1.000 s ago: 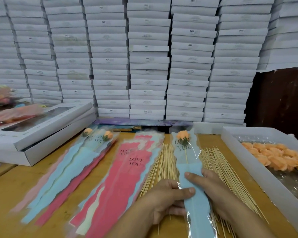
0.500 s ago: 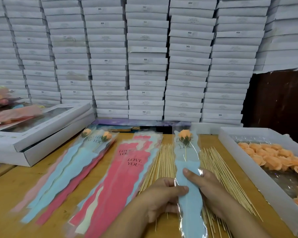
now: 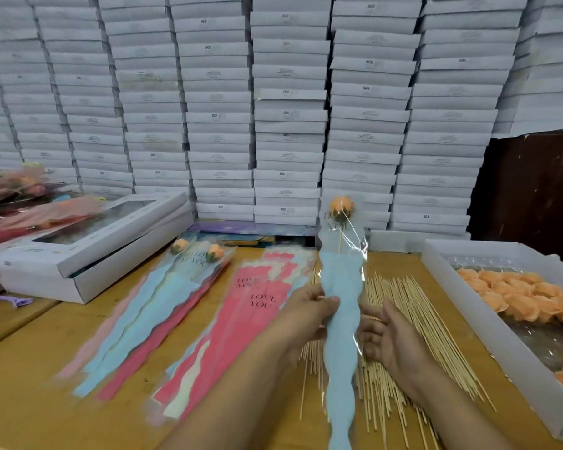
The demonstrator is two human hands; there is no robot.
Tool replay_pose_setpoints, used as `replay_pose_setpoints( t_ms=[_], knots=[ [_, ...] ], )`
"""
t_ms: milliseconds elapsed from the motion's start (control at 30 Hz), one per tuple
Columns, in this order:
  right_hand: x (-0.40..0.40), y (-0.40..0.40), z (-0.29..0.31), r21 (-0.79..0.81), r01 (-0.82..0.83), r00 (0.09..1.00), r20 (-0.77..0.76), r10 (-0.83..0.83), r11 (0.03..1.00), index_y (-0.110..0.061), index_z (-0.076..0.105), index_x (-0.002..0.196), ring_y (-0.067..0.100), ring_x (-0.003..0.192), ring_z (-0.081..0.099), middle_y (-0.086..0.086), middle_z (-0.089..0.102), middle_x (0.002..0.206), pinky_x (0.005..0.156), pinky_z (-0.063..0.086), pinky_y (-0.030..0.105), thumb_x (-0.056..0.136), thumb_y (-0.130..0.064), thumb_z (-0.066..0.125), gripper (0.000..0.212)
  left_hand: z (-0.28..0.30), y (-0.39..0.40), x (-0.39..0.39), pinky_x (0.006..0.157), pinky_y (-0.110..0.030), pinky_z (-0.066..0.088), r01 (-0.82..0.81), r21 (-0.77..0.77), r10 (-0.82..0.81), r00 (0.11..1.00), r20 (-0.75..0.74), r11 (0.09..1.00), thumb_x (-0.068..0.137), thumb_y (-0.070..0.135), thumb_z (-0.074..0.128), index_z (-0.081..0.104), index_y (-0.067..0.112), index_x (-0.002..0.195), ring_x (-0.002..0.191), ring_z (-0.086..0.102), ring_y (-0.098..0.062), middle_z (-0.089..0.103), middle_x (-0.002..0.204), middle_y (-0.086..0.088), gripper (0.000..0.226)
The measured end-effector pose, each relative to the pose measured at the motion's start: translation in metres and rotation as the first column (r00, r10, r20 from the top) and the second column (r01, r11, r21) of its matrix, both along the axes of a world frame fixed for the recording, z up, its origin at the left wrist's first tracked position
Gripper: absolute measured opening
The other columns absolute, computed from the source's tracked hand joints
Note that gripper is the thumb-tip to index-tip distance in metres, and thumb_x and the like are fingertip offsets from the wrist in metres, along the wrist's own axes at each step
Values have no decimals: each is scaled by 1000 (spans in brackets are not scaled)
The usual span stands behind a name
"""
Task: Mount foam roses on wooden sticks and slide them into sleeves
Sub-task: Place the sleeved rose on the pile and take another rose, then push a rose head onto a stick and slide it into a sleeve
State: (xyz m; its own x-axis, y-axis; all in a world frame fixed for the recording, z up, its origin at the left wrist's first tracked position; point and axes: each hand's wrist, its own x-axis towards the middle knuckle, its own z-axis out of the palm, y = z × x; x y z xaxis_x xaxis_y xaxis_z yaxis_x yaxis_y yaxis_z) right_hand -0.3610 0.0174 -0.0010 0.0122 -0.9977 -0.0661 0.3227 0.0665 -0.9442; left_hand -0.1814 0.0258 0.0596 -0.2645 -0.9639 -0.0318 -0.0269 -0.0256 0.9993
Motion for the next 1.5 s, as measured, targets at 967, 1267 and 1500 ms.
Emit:
replay_pose_setpoints(
  t_ms=[967, 1267, 1500],
  knots=[
    [0, 7, 4, -26, -23, 998, -66, 21, 999, -7, 66, 115, 17, 67, 63, 14, 73, 86, 56, 45, 29, 105, -43, 31, 51, -38, -55, 248, 93, -50, 49, -635, -448, 703, 220, 676, 629, 89, 10, 65, 51, 5, 141, 111, 55, -44, 55, 130, -28, 55],
    [-2, 5, 1, -38, -35, 998, -62, 33, 999, -7, 66, 116, 18, 69, 63, 15, 73, 89, 58, 46, 30, 104, -41, 34, 48, -26, -63, 141, 85, -35, 52, -328, -438, 545, 430, 720, 837, 94, 39, 62, 67, 10, 119, 97, 63, -23, 70, 115, -8, 39],
    [-2, 6, 2, -40, -43, 998, -56, 40, 998, -7, 65, 116, 18, 69, 63, 14, 73, 88, 59, 45, 31, 104, -41, 34, 48, -43, -75, 118, 69, -28, 42, -296, -224, 340, 439, 832, 929, 76, 54, 80, 51, 12, 132, 83, 50, -12, 61, 115, -4, 76]
  ],
)
